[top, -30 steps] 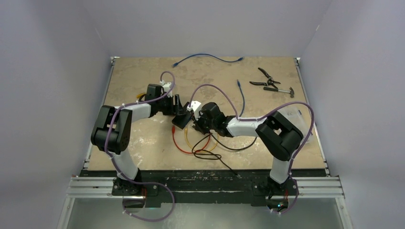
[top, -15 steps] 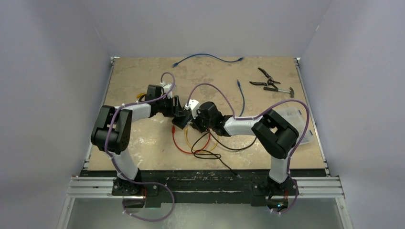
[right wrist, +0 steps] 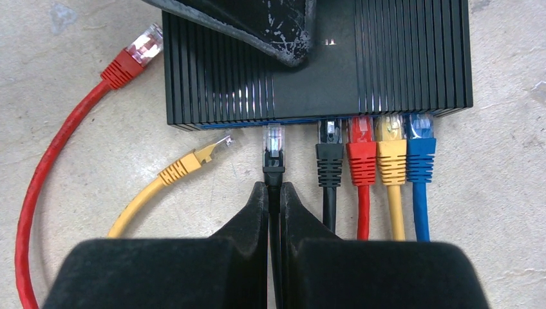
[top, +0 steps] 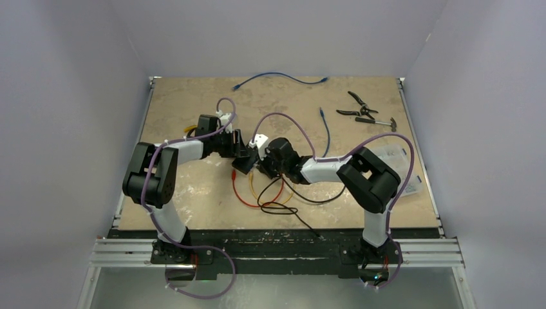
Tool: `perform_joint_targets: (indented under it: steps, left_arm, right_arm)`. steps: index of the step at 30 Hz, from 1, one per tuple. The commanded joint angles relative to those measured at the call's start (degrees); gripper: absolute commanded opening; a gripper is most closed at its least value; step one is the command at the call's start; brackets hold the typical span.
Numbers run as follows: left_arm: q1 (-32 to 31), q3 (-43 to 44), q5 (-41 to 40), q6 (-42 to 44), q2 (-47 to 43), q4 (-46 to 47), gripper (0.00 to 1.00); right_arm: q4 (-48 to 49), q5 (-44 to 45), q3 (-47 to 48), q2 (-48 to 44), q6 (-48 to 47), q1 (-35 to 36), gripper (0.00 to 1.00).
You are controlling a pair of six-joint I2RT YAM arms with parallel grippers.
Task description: Insert the plug into the switch port
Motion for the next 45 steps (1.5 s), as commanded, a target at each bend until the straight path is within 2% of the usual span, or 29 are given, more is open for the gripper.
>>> perform_joint_targets:
  steps: [1, 8, 16, 25, 45]
  left_arm:
    - [0.1, -1.0, 1.1, 0.1, -0.7, -0.6, 0.49]
    - [0.1, -0.9, 1.3, 0.1, -0.6, -0.6, 0.49]
    - [0.1, -0.8, -0.2, 0.7, -0.7, -2.7, 0.49]
    - [0.1, -0.1, -0.9, 1.5, 0.4, -4.1, 0.49]
    - [-0.4, 0.7, -0.8, 2.1, 1.3, -4.8, 0.49]
  right_arm:
    - [2.7, 1.1, 1.8, 0.7, 1.0, 0.3, 0.0]
    - [3.2, 1.4, 1.6, 0.4, 1.4, 0.3, 0.0]
    - [2.8, 6.8, 0.4, -1.6, 4.2, 0.3, 0.0]
    - [2.0, 8.9, 1.1, -2.4, 5.5, 0.3, 0.0]
    - [2.1, 4.3, 2.3, -0.8, 0.5, 1.0, 0.0]
